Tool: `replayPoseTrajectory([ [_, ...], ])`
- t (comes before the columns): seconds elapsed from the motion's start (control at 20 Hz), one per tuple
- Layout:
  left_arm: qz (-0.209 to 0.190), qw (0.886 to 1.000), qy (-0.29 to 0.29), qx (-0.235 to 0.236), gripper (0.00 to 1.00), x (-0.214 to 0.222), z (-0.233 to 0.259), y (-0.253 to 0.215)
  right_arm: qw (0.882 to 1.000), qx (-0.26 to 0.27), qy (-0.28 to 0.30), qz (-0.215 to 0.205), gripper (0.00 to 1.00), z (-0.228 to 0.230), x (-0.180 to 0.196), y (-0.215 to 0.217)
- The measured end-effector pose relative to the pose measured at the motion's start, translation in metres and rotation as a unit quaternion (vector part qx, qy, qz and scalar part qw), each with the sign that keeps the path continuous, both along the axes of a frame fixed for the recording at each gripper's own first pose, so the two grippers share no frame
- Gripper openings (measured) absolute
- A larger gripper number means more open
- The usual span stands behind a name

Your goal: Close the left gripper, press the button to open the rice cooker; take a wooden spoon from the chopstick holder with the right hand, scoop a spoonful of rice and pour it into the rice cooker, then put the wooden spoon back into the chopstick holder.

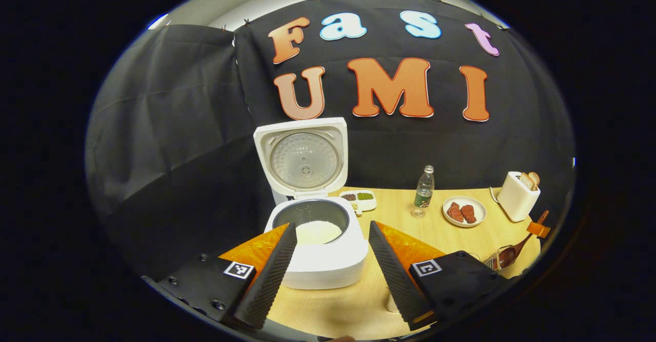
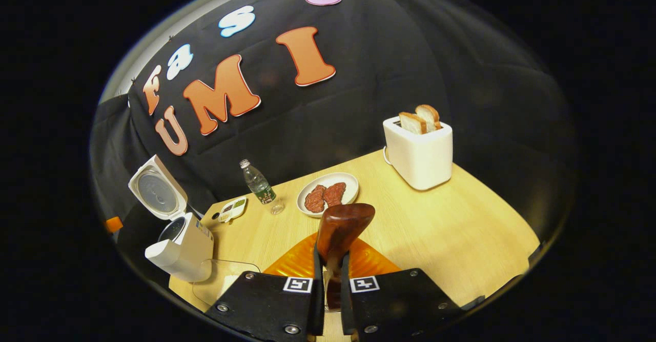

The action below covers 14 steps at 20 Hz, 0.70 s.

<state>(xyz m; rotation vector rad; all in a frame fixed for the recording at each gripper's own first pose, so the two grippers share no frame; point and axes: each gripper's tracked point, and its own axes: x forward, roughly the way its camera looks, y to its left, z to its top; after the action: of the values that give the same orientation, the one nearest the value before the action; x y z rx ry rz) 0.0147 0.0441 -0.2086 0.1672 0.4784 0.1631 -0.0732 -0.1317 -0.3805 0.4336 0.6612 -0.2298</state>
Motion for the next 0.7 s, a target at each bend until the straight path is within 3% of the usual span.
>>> replayPoseTrajectory([
  [0.3, -0.016, 1.000, -0.007, -0.011, 0.96, 0.024, 0.011, -0.006, 0.998, 0.032, -0.013, -0.046, 0.16, -0.015, -0.008, -0.001],
  [0.7, -0.021, 0.998, -0.043, -0.028, 0.96, 0.070, 0.047, 0.022, 0.993, 0.053, 0.041, -0.092, 0.29, -0.022, -0.036, -0.012],
])
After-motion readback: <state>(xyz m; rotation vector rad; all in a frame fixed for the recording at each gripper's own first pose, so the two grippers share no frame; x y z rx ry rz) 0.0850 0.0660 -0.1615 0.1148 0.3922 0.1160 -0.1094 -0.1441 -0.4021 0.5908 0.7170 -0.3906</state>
